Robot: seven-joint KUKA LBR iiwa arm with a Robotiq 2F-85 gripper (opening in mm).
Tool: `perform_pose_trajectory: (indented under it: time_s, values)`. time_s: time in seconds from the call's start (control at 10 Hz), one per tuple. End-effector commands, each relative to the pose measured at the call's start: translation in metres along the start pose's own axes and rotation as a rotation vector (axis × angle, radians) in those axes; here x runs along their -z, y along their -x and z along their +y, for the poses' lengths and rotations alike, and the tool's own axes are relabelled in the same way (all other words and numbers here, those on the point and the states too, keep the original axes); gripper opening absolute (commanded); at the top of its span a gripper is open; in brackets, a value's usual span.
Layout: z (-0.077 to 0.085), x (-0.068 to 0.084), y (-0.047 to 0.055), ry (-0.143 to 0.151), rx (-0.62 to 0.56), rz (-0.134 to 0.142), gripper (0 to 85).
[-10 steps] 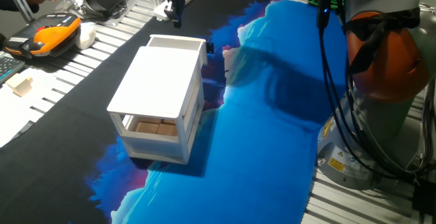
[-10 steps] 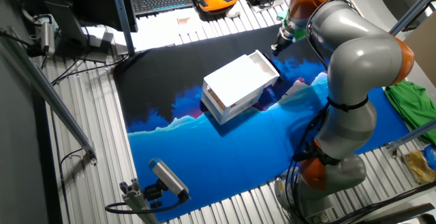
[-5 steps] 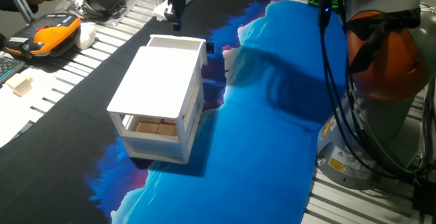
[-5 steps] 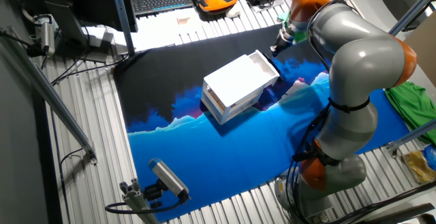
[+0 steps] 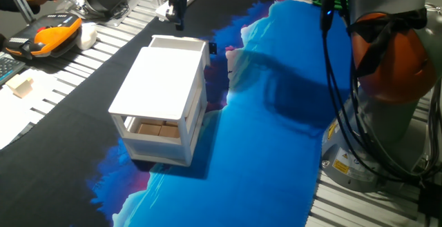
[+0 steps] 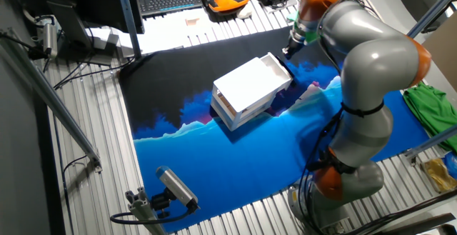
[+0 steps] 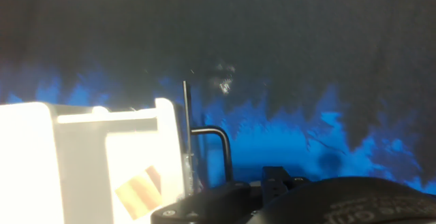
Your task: Grasp the handle and close the drawer
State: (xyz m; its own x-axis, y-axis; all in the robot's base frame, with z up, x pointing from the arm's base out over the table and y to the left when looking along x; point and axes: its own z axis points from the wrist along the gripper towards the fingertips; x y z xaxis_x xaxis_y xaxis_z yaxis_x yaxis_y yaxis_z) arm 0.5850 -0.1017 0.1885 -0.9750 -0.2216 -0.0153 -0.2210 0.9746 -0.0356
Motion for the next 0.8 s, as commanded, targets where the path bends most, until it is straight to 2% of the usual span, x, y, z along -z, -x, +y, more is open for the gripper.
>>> perform_pose_trajectory:
  time_s: [0.0,0.3,0.7]
  values:
    - [-0.0011,-0.0014,-0.0005,-0.003,0.003,0.016,0.0]
    - [-0.0016,-0.0008,-0.0004,0.0,-0.006,0.03,0.0]
    - [-0.0017,-0.0009,-0.0003,-0.006,-0.015,0.025,0.0]
